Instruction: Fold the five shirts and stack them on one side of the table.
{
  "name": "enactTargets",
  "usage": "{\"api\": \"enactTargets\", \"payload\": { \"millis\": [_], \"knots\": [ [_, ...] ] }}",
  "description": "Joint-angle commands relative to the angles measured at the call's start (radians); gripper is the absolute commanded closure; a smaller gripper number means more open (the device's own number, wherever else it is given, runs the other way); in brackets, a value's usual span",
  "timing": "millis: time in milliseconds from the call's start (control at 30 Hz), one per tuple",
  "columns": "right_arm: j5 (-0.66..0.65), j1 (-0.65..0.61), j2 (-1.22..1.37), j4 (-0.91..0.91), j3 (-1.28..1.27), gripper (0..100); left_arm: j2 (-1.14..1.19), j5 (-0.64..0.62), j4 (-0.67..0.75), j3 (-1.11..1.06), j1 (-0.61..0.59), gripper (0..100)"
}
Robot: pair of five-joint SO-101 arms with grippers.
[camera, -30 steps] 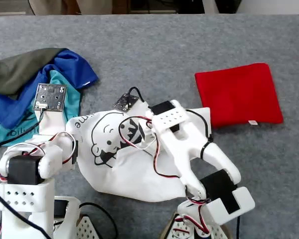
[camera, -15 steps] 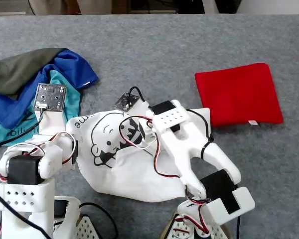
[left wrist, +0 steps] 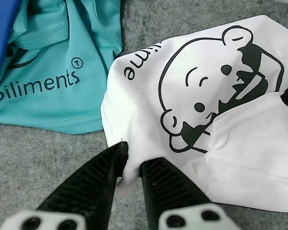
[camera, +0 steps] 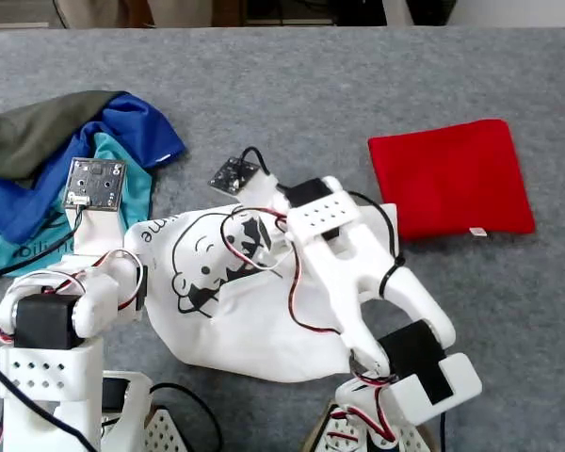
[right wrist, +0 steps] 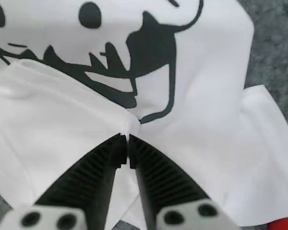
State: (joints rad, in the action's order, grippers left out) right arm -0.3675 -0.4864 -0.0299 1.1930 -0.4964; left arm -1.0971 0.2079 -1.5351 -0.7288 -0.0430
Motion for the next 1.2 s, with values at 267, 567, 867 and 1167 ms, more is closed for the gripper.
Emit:
{"api": "enactTargets", "payload": {
  "millis": [267, 567, 867, 1167],
  "knots": [
    [-0.009, 0.016, -0.025, 0.124, 0.134, 99.6, -0.007, -0.003, 0.017, 0.017, 0.0, 98],
    [-0.003, 0.018, -0.369, 0.365, 0.476, 99.6, 0.002, -0.009, 0.018, 0.298, 0.002, 98],
    [-0.002, 0.205, -0.585, 0.468, 1.098, 99.6, 0.001, -0.054, 0.06, 0.717, -0.002, 98],
    [0.097, 0.415, -0.584, 0.287, 1.609, 99.6, 0.004, -0.132, 0.048, 1.013, -0.002, 98]
  ]
}}
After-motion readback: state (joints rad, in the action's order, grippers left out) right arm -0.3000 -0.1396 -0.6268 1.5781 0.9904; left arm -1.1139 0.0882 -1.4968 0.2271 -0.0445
